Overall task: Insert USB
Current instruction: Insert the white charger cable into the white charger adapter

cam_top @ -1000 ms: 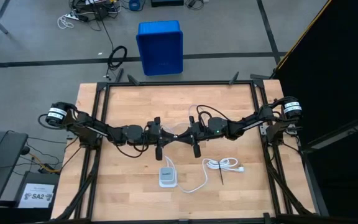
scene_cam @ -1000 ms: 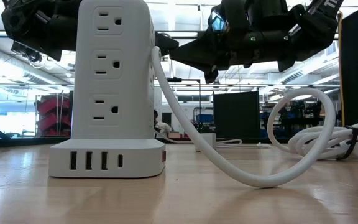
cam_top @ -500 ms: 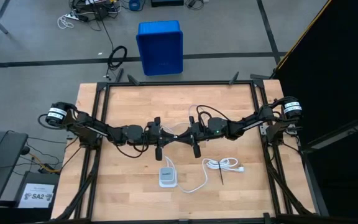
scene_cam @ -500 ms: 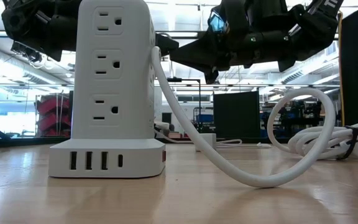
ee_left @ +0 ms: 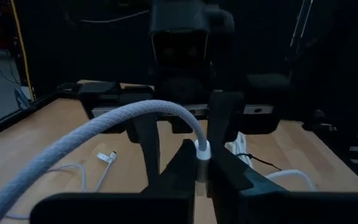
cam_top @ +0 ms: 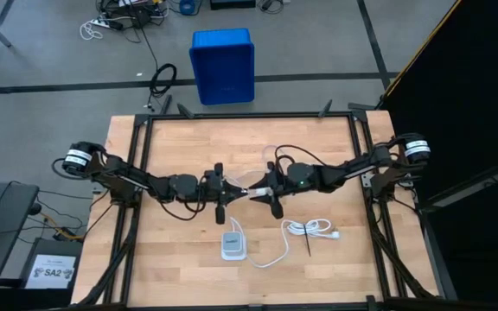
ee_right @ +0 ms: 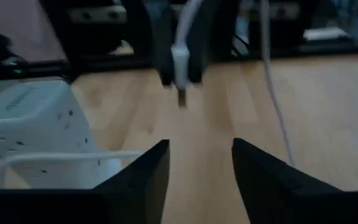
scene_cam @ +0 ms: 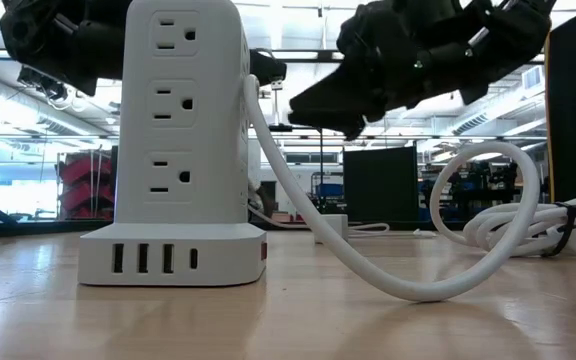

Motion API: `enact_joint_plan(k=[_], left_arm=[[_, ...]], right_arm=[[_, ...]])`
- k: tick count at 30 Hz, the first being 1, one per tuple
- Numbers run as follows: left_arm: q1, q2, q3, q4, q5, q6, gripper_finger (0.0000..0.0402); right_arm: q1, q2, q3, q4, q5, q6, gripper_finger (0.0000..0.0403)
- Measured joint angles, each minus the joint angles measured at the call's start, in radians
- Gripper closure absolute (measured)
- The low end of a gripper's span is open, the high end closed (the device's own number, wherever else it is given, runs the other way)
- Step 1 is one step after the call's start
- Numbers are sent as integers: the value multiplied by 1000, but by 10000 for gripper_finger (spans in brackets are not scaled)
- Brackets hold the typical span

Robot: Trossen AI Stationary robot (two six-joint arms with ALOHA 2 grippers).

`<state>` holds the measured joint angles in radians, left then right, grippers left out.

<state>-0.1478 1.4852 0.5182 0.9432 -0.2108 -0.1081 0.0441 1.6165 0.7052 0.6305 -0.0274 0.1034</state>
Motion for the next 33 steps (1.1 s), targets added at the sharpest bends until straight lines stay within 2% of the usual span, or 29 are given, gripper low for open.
enact_joint_plan(k=[5, 7, 11, 23, 29, 33], left_arm=[[0, -1, 0, 0, -22, 4, 399], [0, -1, 0, 0, -28, 4, 399], [0, -1, 0, -3, -31, 18, 399], [2, -1, 0, -31, -32, 22, 399], [2, -1, 0, -55, -32, 0, 399], [2, -1, 0, -58, -32, 0, 399]], right_arm=[[0, -38, 0, -182, 138, 21, 231], [-4, -38, 0, -224, 156, 35, 229], [-24, -10, 46, -375, 157, 64, 229], [-40, 178, 312, -784, 131, 61, 210], [-40, 261, 353, -831, 129, 64, 197], [-44, 271, 357, -831, 127, 78, 206]])
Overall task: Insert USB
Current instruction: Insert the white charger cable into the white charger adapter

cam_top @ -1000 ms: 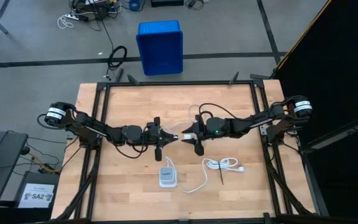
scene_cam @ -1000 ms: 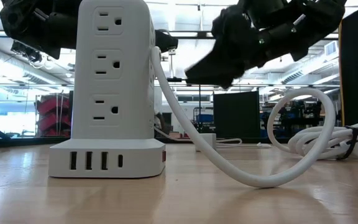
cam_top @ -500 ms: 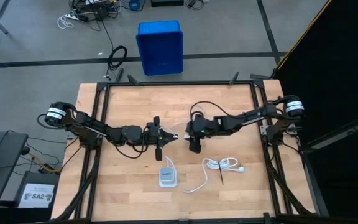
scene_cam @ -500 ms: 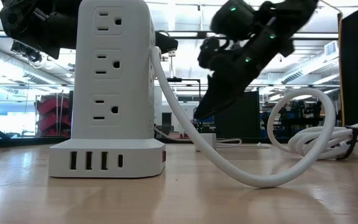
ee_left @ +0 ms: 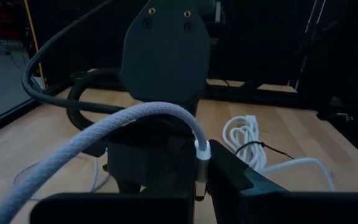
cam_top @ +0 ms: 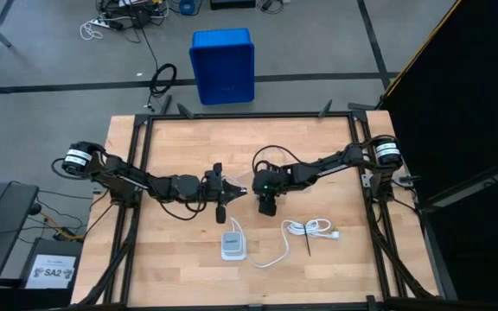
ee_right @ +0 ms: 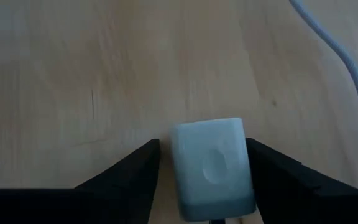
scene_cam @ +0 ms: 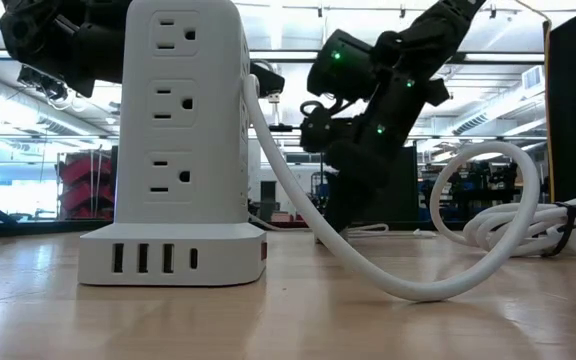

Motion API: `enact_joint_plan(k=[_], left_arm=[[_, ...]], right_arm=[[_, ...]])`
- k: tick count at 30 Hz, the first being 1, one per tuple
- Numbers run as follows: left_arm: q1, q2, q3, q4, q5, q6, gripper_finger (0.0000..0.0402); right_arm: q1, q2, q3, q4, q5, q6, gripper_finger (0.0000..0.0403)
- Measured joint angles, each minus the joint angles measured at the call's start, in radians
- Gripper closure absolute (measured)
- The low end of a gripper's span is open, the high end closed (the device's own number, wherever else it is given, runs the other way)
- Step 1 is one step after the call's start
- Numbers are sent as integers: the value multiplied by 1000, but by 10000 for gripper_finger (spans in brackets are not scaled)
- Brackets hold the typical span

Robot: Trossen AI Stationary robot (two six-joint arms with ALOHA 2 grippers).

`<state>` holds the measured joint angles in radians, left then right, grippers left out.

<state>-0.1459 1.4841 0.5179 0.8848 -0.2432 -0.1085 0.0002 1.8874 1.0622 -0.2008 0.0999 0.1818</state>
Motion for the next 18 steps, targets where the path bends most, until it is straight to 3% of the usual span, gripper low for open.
enact_joint_plan(k=[8, 13, 18], left_arm=[[0, 0, 0, 0, 0, 0, 399], [0, 0, 0, 32, -8, 19, 399], [0, -8, 0, 86, -10, 31, 399]], right_arm=[[-1, -3, 2, -26, 0, -19, 290], [-1, -3, -2, 8, 1, -31, 290], [14, -10, -2, 175, 1, -77, 289]])
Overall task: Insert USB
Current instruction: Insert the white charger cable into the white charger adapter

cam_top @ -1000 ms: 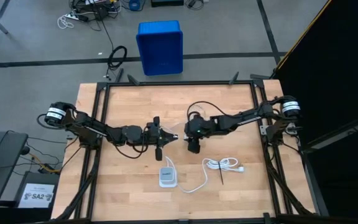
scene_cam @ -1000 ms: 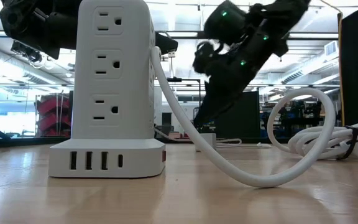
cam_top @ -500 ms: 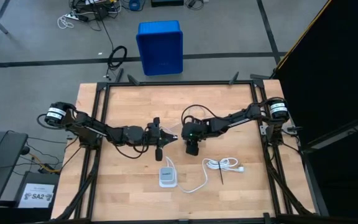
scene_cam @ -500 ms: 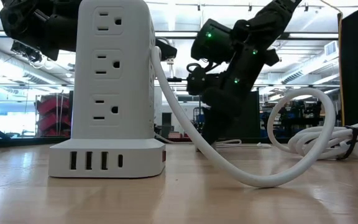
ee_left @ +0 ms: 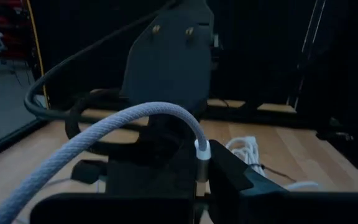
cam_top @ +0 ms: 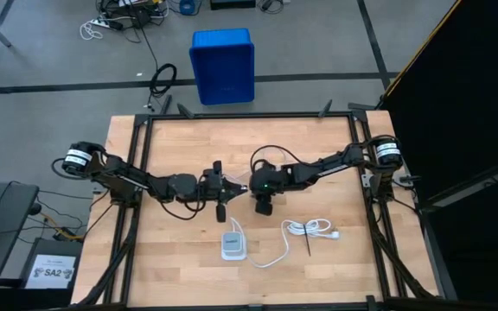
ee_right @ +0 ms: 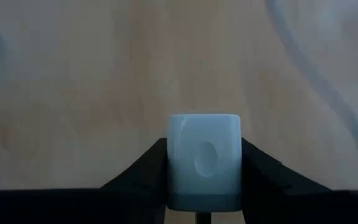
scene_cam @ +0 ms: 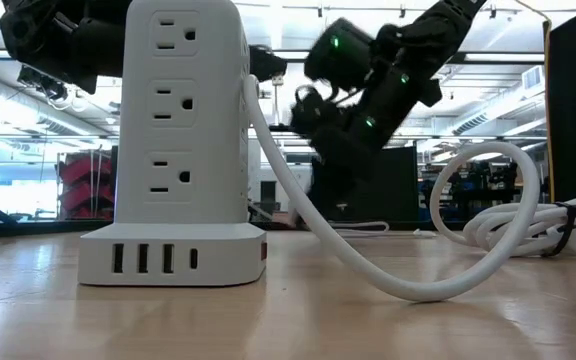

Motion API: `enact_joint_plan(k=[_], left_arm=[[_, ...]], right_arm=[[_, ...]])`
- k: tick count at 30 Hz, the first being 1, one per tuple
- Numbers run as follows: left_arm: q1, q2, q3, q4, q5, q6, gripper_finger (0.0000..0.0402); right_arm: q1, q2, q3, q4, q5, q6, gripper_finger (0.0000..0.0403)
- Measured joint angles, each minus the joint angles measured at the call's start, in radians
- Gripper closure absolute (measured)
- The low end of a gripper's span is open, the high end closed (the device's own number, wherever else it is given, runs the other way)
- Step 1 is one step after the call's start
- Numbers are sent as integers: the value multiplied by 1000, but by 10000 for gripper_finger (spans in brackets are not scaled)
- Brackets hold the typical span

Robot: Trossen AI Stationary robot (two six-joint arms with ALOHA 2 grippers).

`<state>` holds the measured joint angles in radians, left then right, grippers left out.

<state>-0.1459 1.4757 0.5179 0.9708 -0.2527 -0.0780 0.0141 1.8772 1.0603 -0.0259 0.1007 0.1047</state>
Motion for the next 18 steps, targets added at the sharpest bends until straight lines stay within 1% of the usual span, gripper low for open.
enact_joint_plan(k=[5, 10, 14, 16, 18], left_arm=[[-6, -63, 0, -12, 0, 13, 399], [-46, -159, 0, -24, -1, 80, 399], [-79, -222, 1, -70, -23, 120, 399], [-92, -241, 1, -108, -50, 124, 399], [-102, -243, 2, -122, -72, 124, 399]], right_arm=[[19, -10, 0, 118, -48, -53, 289], [45, -11, -7, 247, -48, -96, 289], [52, -27, -50, 381, -45, -117, 289], [48, -65, -89, 409, -42, -117, 289], [43, -111, -139, 484, -40, -117, 289]])
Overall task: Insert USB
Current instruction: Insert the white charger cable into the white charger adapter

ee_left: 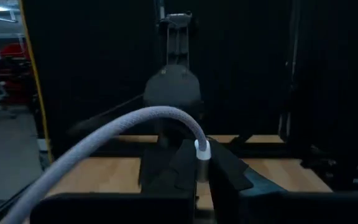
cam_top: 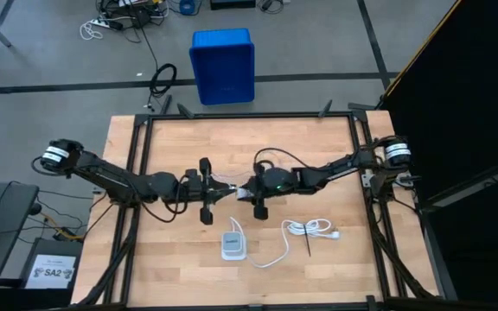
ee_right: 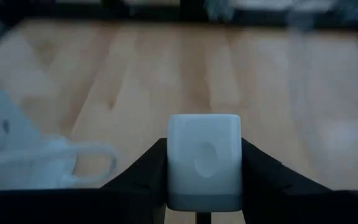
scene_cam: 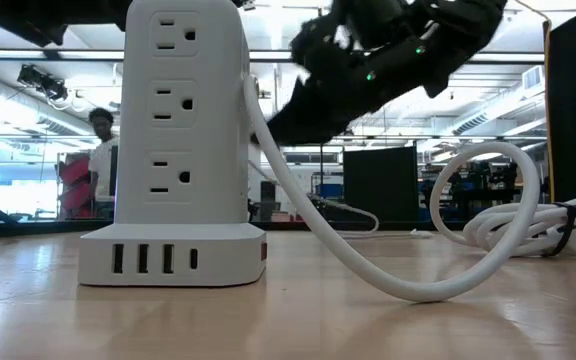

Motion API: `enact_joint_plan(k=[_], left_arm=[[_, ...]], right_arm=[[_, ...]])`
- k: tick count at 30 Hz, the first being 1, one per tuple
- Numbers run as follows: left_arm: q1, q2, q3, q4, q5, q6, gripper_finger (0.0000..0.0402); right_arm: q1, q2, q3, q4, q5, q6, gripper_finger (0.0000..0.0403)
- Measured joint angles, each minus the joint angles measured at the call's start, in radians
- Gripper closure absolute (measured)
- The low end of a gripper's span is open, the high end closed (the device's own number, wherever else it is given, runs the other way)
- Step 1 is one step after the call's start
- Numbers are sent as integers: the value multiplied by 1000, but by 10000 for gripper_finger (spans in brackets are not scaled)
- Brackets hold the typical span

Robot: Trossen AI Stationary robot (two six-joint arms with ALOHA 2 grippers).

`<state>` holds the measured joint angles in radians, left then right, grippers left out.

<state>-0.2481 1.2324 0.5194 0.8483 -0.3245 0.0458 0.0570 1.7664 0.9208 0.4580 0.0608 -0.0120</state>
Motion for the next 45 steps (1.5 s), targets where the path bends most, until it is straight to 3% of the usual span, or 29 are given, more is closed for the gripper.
enact_joint_plan(k=[6, 10, 13, 25, 45], left_arm=[[-3, 11, -1, -2, -8, -2, 399], [-3, 35, -1, 42, -9, -18, 399], [-3, 70, -1, 87, -9, -20, 399], [-3, 218, 0, 330, -4, 31, 399], [-1, 253, 53, 335, 23, 54, 399]], right_arm=[[8, -135, -243, 412, -74, -80, 289], [29, -119, -371, 740, -134, -121, 289], [29, -101, -404, 829, -135, -87, 290], [46, -83, -350, 803, -103, -58, 289], [45, -82, -317, 735, -89, -35, 289]])
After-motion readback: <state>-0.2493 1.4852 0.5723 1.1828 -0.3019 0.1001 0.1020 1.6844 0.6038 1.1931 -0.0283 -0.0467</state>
